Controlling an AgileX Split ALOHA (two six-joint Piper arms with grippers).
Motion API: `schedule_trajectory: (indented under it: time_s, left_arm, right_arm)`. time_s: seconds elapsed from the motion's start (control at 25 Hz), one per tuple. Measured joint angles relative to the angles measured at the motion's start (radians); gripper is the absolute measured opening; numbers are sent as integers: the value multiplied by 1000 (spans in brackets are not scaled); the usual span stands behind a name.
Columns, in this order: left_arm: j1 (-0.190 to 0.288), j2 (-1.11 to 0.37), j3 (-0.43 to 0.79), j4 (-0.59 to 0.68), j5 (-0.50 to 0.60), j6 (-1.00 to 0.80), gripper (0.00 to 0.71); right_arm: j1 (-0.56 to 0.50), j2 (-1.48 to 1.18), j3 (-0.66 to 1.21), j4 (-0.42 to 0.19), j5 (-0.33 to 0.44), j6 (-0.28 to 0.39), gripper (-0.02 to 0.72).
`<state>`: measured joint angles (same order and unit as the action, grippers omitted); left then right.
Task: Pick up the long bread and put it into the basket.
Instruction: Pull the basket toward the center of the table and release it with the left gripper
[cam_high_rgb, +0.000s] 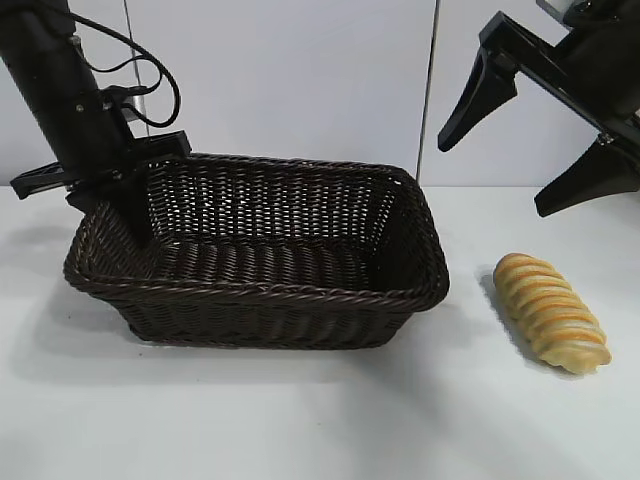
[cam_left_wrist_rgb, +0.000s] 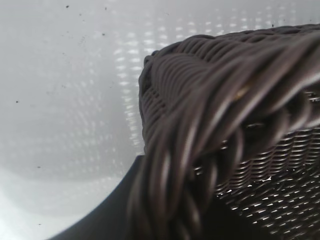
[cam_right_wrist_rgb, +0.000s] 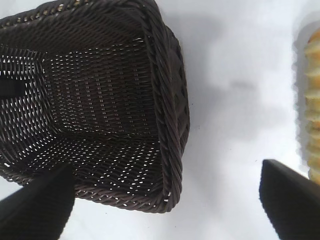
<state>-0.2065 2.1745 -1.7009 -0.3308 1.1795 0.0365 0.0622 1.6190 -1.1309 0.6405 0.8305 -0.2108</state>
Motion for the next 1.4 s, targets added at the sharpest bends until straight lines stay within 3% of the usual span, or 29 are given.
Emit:
schedule_trajectory:
  time_s: [0.8, 0.84, 0.92, 1.0, 1.08, 1.16, 1.4]
  left_arm:
    - [0, 0, 0, -5, 21, -9, 109]
    - [0, 0, 0, -8, 22, -14, 141]
    - [0, 0, -1, -20, 26, -19, 270]
    - [0, -1, -5, -27, 29, -23, 482]
    - [0, -5, -7, -26, 29, -29, 606]
    - [0, -13, -11, -8, 29, -44, 660]
    - [0, -81, -83, 111, 32, -97, 692]
  right_arm:
    - [0, 0, 0, 3, -1, 0, 694]
    - [0, 0, 0, 3, -1, 0, 694]
    - [0, 0, 0, 3, -1, 0, 694]
    - [0, 0, 0, 3, -1, 0, 694]
    - [0, 0, 0, 3, -1, 0, 694]
    - [0, 0, 0, 3, -1, 0, 694]
    - [0, 0, 0, 3, -1, 0, 694]
